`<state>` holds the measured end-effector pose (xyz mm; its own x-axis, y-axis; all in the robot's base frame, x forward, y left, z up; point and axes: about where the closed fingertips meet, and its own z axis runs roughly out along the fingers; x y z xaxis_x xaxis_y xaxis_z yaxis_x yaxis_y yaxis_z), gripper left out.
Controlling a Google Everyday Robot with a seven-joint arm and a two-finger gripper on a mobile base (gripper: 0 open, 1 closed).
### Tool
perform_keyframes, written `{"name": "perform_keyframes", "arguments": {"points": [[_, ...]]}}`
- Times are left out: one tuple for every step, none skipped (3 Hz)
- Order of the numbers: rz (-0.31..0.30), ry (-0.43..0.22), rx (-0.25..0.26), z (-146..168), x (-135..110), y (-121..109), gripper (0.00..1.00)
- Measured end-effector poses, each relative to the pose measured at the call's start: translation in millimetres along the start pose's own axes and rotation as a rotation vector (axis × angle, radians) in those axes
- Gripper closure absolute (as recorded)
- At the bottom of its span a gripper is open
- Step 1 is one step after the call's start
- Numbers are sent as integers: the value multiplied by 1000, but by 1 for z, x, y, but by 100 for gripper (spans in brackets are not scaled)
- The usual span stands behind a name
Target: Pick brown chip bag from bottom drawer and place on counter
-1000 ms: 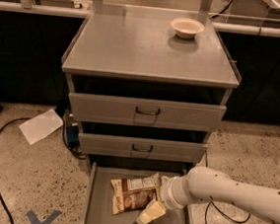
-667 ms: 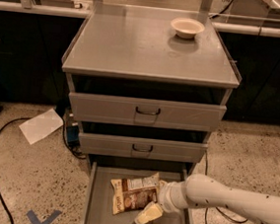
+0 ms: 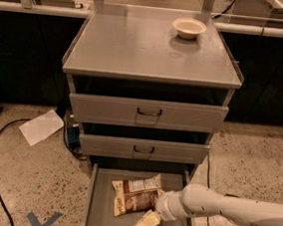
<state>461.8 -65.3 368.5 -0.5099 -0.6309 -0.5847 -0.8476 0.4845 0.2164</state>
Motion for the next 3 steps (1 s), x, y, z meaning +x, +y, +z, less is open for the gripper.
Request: {"name": "perform_keyframes", "arguments": {"points": [[-37,-4,21,20,1,-7,0],[-64,-9,54,70,-3,-38,0],[-28,-50,87,115,-12,-81,0]]}}
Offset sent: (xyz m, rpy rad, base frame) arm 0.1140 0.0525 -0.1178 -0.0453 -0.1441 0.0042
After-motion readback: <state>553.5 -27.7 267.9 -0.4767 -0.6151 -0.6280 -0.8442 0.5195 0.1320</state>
